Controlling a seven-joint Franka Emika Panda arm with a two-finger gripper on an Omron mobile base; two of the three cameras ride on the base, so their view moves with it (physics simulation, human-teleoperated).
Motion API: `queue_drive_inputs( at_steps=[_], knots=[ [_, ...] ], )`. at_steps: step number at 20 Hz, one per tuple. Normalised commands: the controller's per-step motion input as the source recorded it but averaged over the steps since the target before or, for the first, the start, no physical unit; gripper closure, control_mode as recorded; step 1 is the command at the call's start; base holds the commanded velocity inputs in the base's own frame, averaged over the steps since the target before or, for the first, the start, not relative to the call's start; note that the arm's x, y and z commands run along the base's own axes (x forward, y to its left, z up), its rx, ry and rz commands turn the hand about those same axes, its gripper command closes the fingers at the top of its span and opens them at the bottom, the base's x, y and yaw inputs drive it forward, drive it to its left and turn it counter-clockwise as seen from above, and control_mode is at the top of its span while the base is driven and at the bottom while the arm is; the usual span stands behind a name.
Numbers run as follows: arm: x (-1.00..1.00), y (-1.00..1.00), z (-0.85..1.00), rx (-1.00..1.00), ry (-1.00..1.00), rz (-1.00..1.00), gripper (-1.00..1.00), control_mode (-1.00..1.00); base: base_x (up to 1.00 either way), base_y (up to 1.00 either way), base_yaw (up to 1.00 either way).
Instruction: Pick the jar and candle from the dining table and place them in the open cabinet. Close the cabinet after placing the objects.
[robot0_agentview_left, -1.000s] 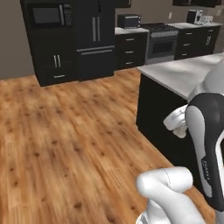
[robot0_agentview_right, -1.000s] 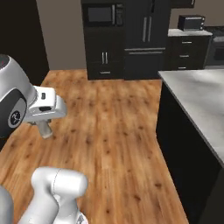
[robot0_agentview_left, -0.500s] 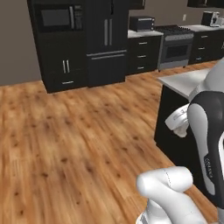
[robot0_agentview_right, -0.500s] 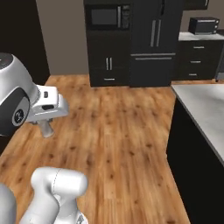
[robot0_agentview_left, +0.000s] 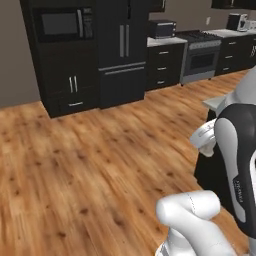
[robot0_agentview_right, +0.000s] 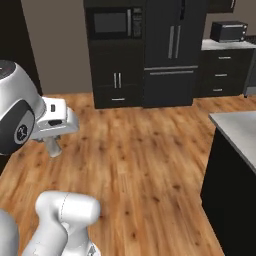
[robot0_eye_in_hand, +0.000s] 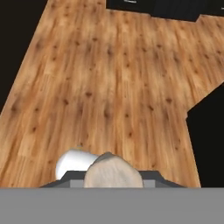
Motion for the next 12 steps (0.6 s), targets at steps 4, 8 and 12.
queue_drive_inputs(
  at_steps=[4,8,12],
  knots=[
    [0.0,0.0,0.0,0.0,0.0,0.0,1.0,1.0,1.0,0.77,-0.19],
    [0.0,0.0,0.0,0.0,0.0,0.0,1.0,1.0,1.0,0.7,-0.2],
    [0.0,0.0,0.0,0.0,0.0,0.0,1.0,1.0,1.0,0.46,-0.32]
  ],
)
